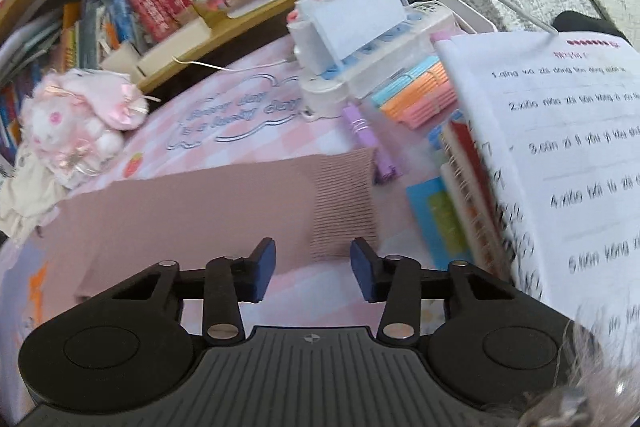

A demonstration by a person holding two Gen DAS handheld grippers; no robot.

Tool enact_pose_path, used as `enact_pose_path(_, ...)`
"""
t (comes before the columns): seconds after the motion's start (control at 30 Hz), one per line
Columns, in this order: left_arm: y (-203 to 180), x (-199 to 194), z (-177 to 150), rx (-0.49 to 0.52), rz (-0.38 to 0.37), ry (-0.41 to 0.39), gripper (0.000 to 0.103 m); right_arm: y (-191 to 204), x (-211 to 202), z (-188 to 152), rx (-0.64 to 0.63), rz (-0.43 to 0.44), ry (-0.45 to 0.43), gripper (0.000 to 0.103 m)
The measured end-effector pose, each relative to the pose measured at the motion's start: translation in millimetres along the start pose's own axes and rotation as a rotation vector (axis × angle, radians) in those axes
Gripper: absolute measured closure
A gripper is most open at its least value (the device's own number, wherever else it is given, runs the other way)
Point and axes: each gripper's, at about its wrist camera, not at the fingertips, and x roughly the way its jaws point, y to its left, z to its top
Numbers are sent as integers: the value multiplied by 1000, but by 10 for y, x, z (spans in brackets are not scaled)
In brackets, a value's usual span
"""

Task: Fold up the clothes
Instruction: 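Release the hem and move the right tool toward the mauve sleeve cuff, then grasp the mauve sleeve cuff with the right tool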

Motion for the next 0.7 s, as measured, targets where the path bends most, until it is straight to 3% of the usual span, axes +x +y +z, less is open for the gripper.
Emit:
enact_pose_path(0.2,24,-2,-18,-3,18,13,4,31,48,95,-50,-56,-46,68)
enact_pose_path(0.47,42,4,-34,-9,29,26,4,64,149,131,-75,-97,-42,69)
enact_pose_path(0.7,76,2,-67,-17,39,34,4,111,197,100,-105,-147,-49,59)
